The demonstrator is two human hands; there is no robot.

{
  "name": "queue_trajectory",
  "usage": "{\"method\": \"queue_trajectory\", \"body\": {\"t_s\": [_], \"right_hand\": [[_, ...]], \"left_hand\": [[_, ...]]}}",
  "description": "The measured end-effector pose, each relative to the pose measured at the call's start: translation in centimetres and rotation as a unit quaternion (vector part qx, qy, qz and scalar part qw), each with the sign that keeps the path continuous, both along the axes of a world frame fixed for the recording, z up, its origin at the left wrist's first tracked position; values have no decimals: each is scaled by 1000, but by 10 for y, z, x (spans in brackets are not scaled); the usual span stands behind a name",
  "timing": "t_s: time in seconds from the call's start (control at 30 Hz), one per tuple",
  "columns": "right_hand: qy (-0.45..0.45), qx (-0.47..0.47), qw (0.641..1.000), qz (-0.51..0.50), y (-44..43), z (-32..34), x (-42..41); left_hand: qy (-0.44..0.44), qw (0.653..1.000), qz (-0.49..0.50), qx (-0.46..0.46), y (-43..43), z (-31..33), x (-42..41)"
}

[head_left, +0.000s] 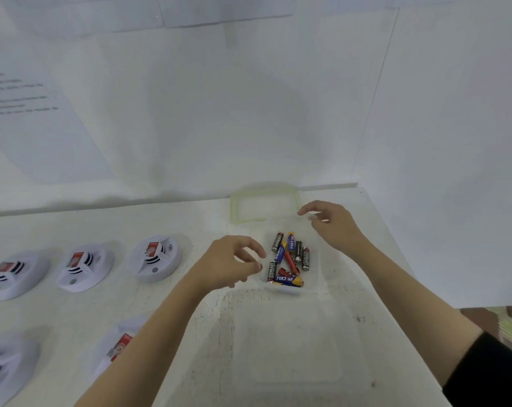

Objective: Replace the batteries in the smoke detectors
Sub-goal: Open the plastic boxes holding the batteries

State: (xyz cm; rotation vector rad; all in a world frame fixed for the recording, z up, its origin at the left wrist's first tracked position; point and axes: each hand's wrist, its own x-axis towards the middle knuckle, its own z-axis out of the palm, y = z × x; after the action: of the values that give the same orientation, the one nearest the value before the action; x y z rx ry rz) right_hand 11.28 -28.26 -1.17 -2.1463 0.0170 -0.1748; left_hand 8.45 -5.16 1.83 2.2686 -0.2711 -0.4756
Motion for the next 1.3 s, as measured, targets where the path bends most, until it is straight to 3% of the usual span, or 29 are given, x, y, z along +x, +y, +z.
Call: {"method": "queue_trajectory", "body": {"t_s": [0.27, 0.43, 0.67, 0.93, 1.17, 1.3], "right_hand": [[12, -46, 998, -48, -10, -7, -29], [13, -38, 998, -48, -10, -1, -64], [1, -28, 998, -63, 4, -8, -99], [15, -40, 996, -76, 13, -6, -109], [10, 36, 997, -72, 11, -8, -137], [-6, 77, 994, -79, 8, -17, -155]], "left_hand": [[-64, 995, -43, 59, -3, 4, 7], [-140, 987, -11, 74, 2, -1, 25], [-169, 984, 55, 11, 3, -15, 33], [-186, 978, 93, -2, 0, -16, 23], [-194, 954, 199, -109, 19, -25, -39], [-144, 926, 245, -247, 20, -41, -93]]}}
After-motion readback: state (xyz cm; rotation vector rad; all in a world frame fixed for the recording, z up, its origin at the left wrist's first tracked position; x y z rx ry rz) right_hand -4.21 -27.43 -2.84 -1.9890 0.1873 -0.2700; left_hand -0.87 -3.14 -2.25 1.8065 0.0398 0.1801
